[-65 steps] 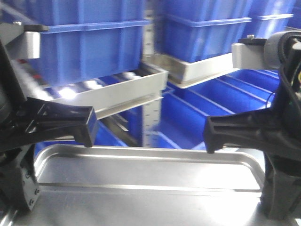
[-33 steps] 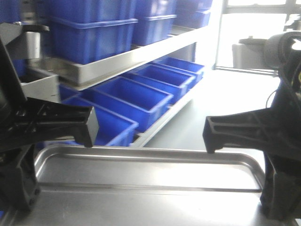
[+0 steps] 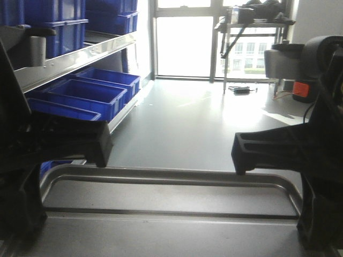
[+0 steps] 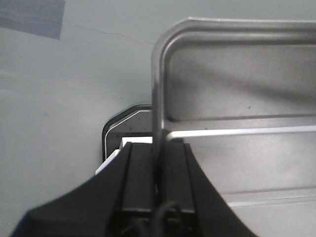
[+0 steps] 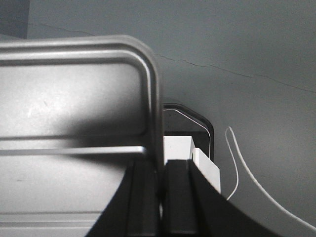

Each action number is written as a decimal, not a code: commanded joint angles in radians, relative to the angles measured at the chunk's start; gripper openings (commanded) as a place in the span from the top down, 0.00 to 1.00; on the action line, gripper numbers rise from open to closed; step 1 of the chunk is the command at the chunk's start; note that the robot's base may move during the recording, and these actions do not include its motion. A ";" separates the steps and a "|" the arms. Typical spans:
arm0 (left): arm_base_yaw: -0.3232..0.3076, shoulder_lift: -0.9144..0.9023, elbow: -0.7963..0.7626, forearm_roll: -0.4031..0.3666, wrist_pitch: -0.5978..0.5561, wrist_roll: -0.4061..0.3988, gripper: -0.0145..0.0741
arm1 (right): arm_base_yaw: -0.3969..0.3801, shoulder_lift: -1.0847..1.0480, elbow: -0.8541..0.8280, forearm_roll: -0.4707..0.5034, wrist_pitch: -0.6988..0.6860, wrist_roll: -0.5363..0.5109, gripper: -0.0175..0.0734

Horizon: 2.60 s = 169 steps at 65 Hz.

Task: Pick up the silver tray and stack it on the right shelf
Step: 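Carry the tray in both grippers while the base turns and drives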

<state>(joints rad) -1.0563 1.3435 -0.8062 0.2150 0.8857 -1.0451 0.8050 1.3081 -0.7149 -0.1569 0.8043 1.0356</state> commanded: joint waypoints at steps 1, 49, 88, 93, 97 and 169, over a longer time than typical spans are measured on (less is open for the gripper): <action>-0.010 -0.031 -0.018 0.014 0.029 0.014 0.95 | -0.004 -0.021 -0.030 -0.042 -0.007 -0.001 0.73; -0.010 -0.031 -0.018 0.014 0.029 0.014 0.95 | -0.004 -0.021 -0.030 -0.042 -0.007 -0.001 0.73; -0.010 -0.031 -0.018 0.014 0.029 0.014 0.95 | -0.004 -0.021 -0.030 -0.042 -0.007 -0.001 0.73; -0.010 -0.031 -0.018 0.014 0.032 0.014 0.95 | -0.004 -0.021 -0.030 -0.042 -0.006 -0.001 0.73; -0.010 -0.031 -0.018 0.014 0.032 0.014 0.95 | -0.004 -0.021 -0.030 -0.042 -0.007 -0.001 0.73; -0.010 -0.031 -0.018 0.016 0.038 0.014 0.95 | -0.005 -0.021 -0.030 -0.042 -0.006 -0.001 0.73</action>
<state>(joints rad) -1.0563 1.3419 -0.8062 0.2150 0.8875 -1.0451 0.8050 1.3081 -0.7149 -0.1569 0.8043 1.0356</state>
